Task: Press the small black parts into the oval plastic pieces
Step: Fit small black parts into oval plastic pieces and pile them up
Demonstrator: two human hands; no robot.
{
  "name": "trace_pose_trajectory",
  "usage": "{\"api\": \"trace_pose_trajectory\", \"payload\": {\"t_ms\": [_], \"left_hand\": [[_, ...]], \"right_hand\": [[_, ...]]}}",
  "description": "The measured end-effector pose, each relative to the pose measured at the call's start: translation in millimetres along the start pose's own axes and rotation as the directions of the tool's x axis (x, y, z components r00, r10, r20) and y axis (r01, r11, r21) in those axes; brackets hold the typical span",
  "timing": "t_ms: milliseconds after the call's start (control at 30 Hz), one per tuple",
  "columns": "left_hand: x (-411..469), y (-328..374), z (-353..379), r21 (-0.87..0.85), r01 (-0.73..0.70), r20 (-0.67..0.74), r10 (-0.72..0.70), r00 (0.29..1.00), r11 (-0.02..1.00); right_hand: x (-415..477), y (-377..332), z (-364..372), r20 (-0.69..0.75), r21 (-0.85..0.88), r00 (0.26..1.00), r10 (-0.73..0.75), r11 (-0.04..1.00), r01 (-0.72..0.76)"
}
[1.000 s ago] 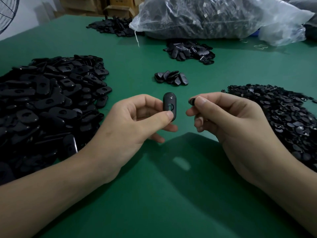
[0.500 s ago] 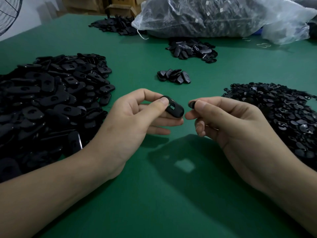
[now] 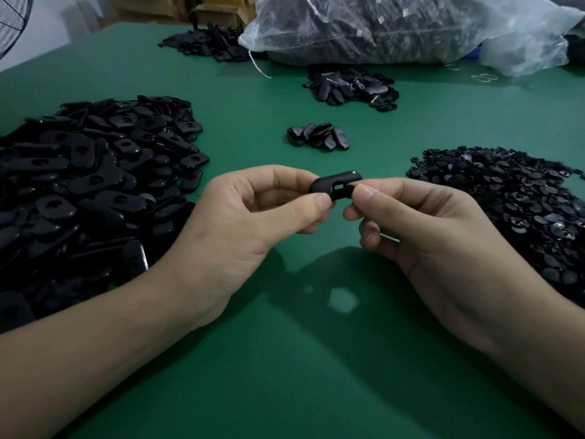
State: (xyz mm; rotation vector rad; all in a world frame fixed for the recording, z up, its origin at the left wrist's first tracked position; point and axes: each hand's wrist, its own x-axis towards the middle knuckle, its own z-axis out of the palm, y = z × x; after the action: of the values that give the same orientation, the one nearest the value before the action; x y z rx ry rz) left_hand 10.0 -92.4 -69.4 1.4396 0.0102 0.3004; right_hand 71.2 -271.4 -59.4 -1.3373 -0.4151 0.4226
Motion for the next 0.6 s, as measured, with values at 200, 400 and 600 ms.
{"api": "trace_pose_trajectory", "payload": {"t_ms": [200,400,600], "left_hand": [[-2.4,3.2,4.4,-0.030,0.045,-0.005,-0.045,0.999,0.999],[-3.3,3.2,7.2,-0.046,0.082,-0.018,-0.083,0.996,0.996],[-3.5,3.7,5.1,-0.051,0.104,-0.014,-0.104,0.994,0.993]], "right_hand": [[-0.5,-1.0,-1.4,-0.026,-0.081,0.997,-0.071,0.994,0.069],[-1.7,-1.4,0.1,-0.057,-0.206,0.982,-0.178,0.965,0.163],[-2.8,-2.2,1.2,-0.076,-0.259,0.965,-0.253,0.939,0.225]]}}
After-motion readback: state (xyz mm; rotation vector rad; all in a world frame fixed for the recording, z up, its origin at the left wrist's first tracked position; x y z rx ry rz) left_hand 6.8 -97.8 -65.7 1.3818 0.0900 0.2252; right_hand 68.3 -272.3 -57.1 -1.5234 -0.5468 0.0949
